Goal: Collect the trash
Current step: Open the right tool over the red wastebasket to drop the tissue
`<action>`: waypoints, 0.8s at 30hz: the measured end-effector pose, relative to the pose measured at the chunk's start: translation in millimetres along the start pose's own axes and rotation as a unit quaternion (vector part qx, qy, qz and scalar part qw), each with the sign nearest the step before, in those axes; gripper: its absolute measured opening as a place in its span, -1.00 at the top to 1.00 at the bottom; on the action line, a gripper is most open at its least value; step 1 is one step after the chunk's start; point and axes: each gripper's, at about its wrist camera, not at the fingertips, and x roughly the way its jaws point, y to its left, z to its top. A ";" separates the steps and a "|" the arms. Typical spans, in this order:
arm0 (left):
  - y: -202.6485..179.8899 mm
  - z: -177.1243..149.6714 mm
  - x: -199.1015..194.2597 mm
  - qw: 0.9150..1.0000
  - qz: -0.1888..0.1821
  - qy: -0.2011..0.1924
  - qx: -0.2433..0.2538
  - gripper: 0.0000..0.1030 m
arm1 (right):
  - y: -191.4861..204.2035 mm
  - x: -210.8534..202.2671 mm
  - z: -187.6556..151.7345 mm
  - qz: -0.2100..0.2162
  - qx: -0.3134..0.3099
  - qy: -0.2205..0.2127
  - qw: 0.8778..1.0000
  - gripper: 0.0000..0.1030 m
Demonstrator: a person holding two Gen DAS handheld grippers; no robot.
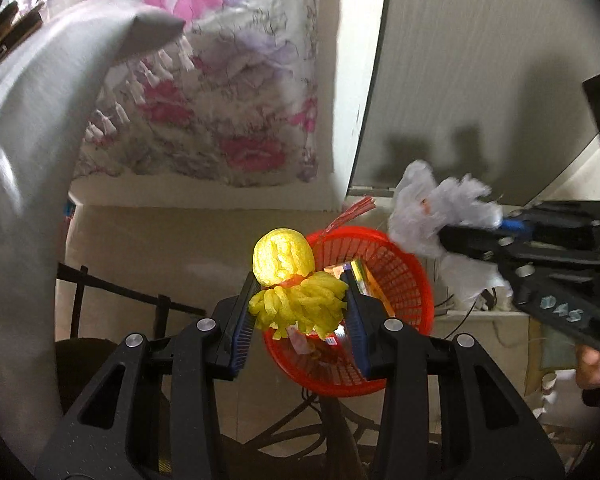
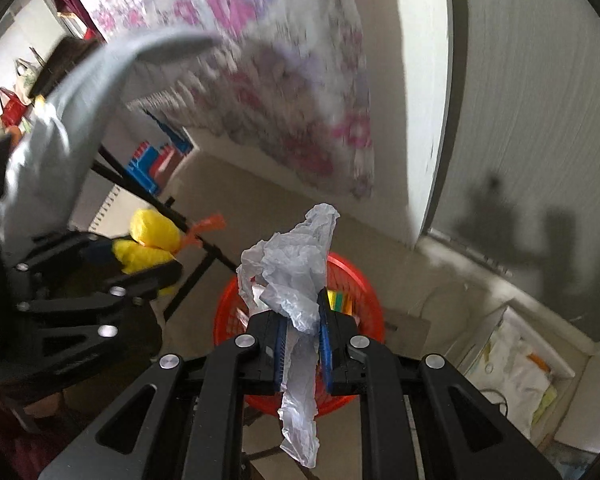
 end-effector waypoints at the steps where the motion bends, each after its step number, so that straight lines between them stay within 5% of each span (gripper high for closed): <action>1: -0.2 -1.0 1.7 1.000 -0.001 0.001 0.001 0.20 | -1.0 6.6 -2.1 -0.001 0.001 0.007 1.000 0.69; 14: 4.8 -6.2 6.3 1.000 -0.005 0.008 -0.007 0.20 | -5.9 113.3 -29.6 -0.006 0.018 0.094 0.995 0.70; 24: 6.6 -7.6 3.4 1.000 -0.001 0.007 -0.008 0.20 | -7.2 151.6 -41.1 -0.018 0.024 0.131 0.991 0.62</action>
